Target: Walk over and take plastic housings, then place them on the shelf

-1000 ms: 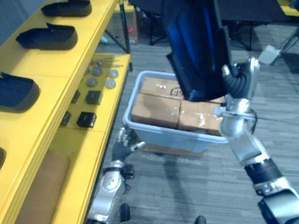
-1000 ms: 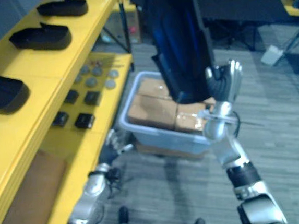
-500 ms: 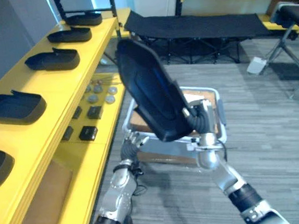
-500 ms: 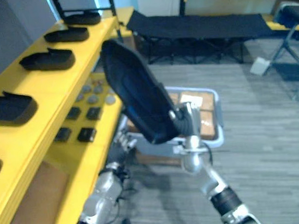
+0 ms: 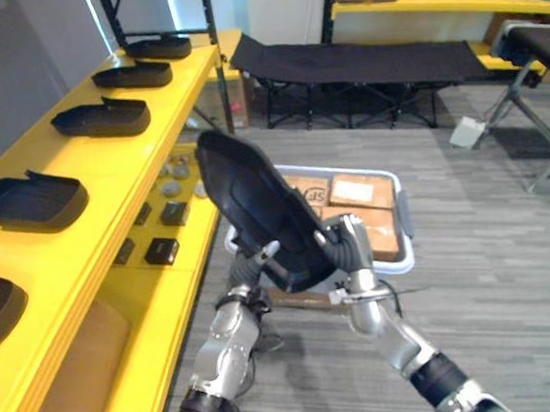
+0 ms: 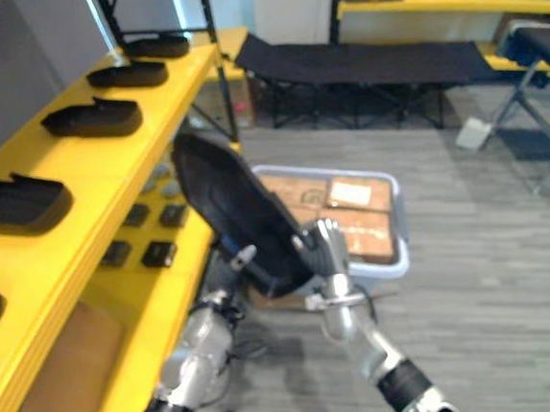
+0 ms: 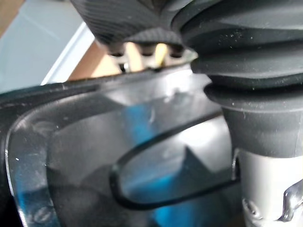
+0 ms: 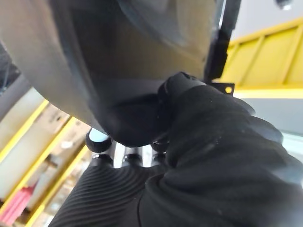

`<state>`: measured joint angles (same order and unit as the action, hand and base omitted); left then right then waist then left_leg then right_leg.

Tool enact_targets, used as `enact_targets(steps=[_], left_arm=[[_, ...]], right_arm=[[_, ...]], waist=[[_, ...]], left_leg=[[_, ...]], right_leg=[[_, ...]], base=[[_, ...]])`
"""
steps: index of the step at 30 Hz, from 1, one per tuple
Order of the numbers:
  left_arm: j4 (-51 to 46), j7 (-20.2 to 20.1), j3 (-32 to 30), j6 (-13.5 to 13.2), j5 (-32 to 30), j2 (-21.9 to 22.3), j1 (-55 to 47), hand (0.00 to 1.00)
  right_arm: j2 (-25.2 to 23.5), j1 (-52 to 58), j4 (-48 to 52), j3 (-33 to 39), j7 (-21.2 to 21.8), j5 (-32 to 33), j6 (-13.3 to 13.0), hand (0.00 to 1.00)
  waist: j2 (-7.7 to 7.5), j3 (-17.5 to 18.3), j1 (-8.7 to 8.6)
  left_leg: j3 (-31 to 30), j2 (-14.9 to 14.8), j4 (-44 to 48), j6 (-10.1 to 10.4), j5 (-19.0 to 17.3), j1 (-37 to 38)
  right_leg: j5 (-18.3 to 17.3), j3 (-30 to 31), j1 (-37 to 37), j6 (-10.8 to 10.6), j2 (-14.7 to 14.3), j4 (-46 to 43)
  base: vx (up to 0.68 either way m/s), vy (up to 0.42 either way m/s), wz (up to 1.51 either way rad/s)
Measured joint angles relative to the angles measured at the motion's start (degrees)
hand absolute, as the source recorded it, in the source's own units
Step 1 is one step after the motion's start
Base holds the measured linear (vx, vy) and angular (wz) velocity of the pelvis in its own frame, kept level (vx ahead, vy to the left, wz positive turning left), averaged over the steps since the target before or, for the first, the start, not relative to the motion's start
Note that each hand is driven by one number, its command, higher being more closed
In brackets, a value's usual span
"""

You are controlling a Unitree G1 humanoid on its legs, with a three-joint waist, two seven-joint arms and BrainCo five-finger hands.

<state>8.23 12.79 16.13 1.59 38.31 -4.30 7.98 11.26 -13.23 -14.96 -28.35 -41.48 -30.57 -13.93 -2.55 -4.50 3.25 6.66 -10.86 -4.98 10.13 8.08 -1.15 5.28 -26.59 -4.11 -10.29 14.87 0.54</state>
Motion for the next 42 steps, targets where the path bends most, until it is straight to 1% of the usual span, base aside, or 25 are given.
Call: enact_targets(steps=[1,2,4,7,10,14,17,18,20,22,23,24,26,28,29,31,32,33,35,37,39,42], left_arm=[[0.02,0.00,0.00,0.31,0.14,0.01,0.00,1.00],[0.06,-0.01,0.00,0.65,0.18,0.01,0.00,1.00],[0.76,0.00,-0.01,2.28,2.24,0.01,0.02,1.00],[2.91,0.00,-0.01,3.01,3.94,0.00,0.03,1.00],[3.83,-0.01,-0.08,3.00,5.39,-0.01,0.03,1.00],[4.30,0.05,-0.18,1.87,9.10,0.02,0.04,1.00],[4.97,0.06,-0.19,0.62,10.34,0.04,0.03,1.00],[5.22,0.06,-0.18,-0.22,10.76,0.04,0.03,1.00],[5.23,0.13,-0.17,-0.74,10.96,0.05,0.03,1.00],[5.23,0.21,0.01,-2.07,11.00,0.04,0.01,1.00],[5.23,0.25,0.02,-2.44,10.99,0.04,-0.01,1.00],[5.23,0.50,0.28,-2.95,10.99,0.05,-0.03,1.00],[5.23,0.61,0.56,-4.22,10.99,0.14,-0.15,1.00],[5.23,0.62,0.48,-6.94,10.04,0.16,-0.24,1.00],[5.23,0.64,0.35,-7.61,9.89,0.15,-0.25,1.00],[4.08,0.88,-1.36,-10.43,7.62,0.31,-1.01,1.00],[3.45,1.33,-2.08,-11.28,6.89,0.43,-1.31,1.00],[2.19,2.37,-3.55,-12.74,5.18,0.78,-1.47,1.00],[-0.61,3.72,-5.39,-14.70,1.10,1.16,-1.51,1.00],[-3.34,4.80,-6.58,-16.45,-1.95,1.74,-1.57,1.00],[-5.54,6.35,-8.68,-17.98,-5.64,2.65,-1.96,1.00],[-7.02,9.35,-10.48,-18.43,-11.88,2.56,-4.06,1.00]], right_arm=[[-0.11,0.00,-0.20,-0.41,-0.10,0.03,-0.34,1.00],[-0.11,0.00,-0.35,-0.63,-0.31,0.03,-0.71,1.00],[-0.31,0.01,-0.60,-2.03,-1.19,0.05,-1.62,1.00],[-0.69,0.02,-0.65,-3.28,-1.15,0.14,-2.14,1.00],[-0.86,0.02,-0.88,-4.05,-1.12,0.60,-2.14,1.00],[-1.23,0.06,-0.47,-5.01,-1.11,1.91,-2.50,1.00],[-2.36,0.59,-0.01,-5.42,-1.14,3.02,-2.68,1.00],[-2.68,0.71,0.01,-5.51,-1.13,3.37,-3.02,1.00],[-2.89,0.74,0.01,-5.51,-1.14,3.63,-3.35,1.00],[-3.11,0.76,0.04,-5.55,-1.13,5.18,-3.64,1.00],[-3.11,0.76,0.05,-5.52,-1.13,5.38,-3.67,0.00],[-3.11,0.78,0.14,-5.51,-1.12,5.84,-3.78,0.00],[-3.22,1.06,0.42,-5.56,-0.83,7.29,-5.05,0.00],[-3.69,2.21,0.90,-5.55,-0.06,8.67,-6.87,0.00],[-3.80,2.46,0.93,-5.58,0.28,9.38,-7.46,0.00],[-4.16,4.26,0.91,-5.58,0.66,9.99,-8.97,0.00],[-4.21,4.95,0.90,-5.62,1.13,10.59,-9.42,0.00],[-4.05,6.60,0.89,-5.61,2.26,11.44,-10.36,0.00],[-4.22,8.81,0.91,-6.54,4.31,11.84,-11.61,0.00],[-4.24,9.96,0.91,-6.57,5.20,11.89,-12.09,0.00],[-4.19,10.39,1.55,-5.41,5.12,12.20,-12.16,0.00],[-4.19,10.96,7.02,-1.46,3.86,13.19,-12.19,0.00]], waist=[[-0.21,0.13,0.27],[-0.29,0.18,0.41],[-0.65,0.43,0.58],[-0.98,0.69,0.68],[-1.22,0.84,0.76],[-1.32,0.91,0.64],[-1.36,0.94,0.56],[-1.39,0.96,0.57],[-1.49,1.02,0.59],[-1.73,1.18,0.57],[-1.79,1.22,0.56],[-1.91,1.30,0.55],[-2.04,1.39,0.50],[-2.11,1.43,0.40],[-2.11,1.43,0.35],[-2.11,1.43,-0.09],[-2.11,1.43,-0.30],[-2.11,1.43,-0.50],[-2.10,1.43,-0.71],[-2.10,1.43,-0.75],[-2.05,1.45,-0.86],[-1.97,1.45,-1.04]], left_leg=[[-0.01,-0.03,0.01,0.00,0.00,-0.04],[-0.03,-0.03,0.01,0.00,0.00,-0.03],[-0.04,-0.03,0.01,0.00,0.00,-0.04],[-0.06,-0.03,0.01,0.01,0.00,-0.05],[-0.05,-0.03,0.01,0.01,0.00,-0.09],[0.05,-0.03,0.01,0.02,-0.01,-0.09],[0.05,-0.03,0.01,0.03,-0.02,-0.12],[0.04,-0.03,0.01,0.03,-0.02,-0.15],[0.03,-0.03,0.02,0.03,-0.02,-0.16],[0.03,-0.03,0.02,0.03,-0.02,-0.16],[0.03,-0.03,0.02,0.03,-0.02,-0.16],[0.04,-0.03,0.01,0.04,-0.02,-0.15],[0.06,-0.03,0.01,0.05,-0.04,-0.15],[0.11,-0.03,0.00,0.05,-0.04,-0.13],[0.13,-0.03,0.00,0.05,-0.04,-0.13],[0.25,-0.02,0.00,0.05,-0.04,-0.11],[0.27,-0.02,0.00,0.05,-0.04,-0.11],[0.29,-0.02,0.00,0.06,-0.04,-0.10],[0.34,-0.02,0.00,0.06,-0.05,-0.08],[0.37,-0.02,0.00,0.06,-0.05,-0.05],[0.42,-0.03,0.00,0.07,-0.05,0.04],[0.57,-0.03,0.01,0.07,-0.05,0.16]], right_leg=[[0.06,-0.01,-0.02,0.00,-0.06,0.12],[0.06,-0.01,-0.06,0.00,-0.06,0.13],[0.07,-0.01,-0.08,0.00,-0.08,0.17],[0.07,-0.01,-0.10,0.00,-0.08,0.21],[0.08,-0.02,-0.12,0.03,-0.10,0.41],[0.29,-0.03,-0.26,0.30,-0.23,1.08],[0.33,-0.05,-0.26,0.25,-0.25,1.13],[0.35,-0.08,-0.26,0.23,-0.25,1.14],[0.37,-0.10,-0.27,0.19,-0.25,1.15],[0.40,-0.10,-0.27,0.13,-0.25,1.15],[0.41,-0.10,-0.27,0.13,-0.25,1.15],[0.39,-0.09,-0.27,0.14,-0.25,1.15],[0.32,-0.08,-0.25,0.26,-0.24,1.15],[0.28,-0.06,-0.23,0.32,-0.23,1.16],[0.28,-0.05,-0.21,0.32,-0.23,1.17],[0.18,-0.08,-0.06,0.50,-0.24,1.06],[0.15,-0.08,-0.02,0.54,-0.23,1.02],[0.14,-0.09,0.00,0.56,-0.23,1.01],[0.13,-0.09,0.02,0.57,-0.23,1.01],[0.14,-0.08,0.03,0.56,-0.22,1.00],[0.14,-0.05,0.02,0.56,-0.22,0.99],[0.14,0.03,0.11,0.56,-0.20,0.99]], base=[[0.00,0.000,0.00],[0.00,0.000,0.00],[0.00,0.000,0.00],[0.00,0.000,0.00],[0.00,0.000,0.00],[0.00,0.000,0.00],[0.00,0.000,0.00],[0.00,0.000,0.00],[0.00,0.000,0.00],[0.00,0.000,0.00],[0.00,0.000,0.00],[0.00,0.000,0.00],[0.00,0.000,0.00],[0.00,0.000,0.00],[0.00,0.000,0.00],[0.00,0.000,0.00],[0.00,0.000,0.00],[0.00,0.000,0.00],[0.00,0.000,0.00],[0.00,0.000,0.00],[0.00,0.000,0.00],[0.00,0.000,0.00]])
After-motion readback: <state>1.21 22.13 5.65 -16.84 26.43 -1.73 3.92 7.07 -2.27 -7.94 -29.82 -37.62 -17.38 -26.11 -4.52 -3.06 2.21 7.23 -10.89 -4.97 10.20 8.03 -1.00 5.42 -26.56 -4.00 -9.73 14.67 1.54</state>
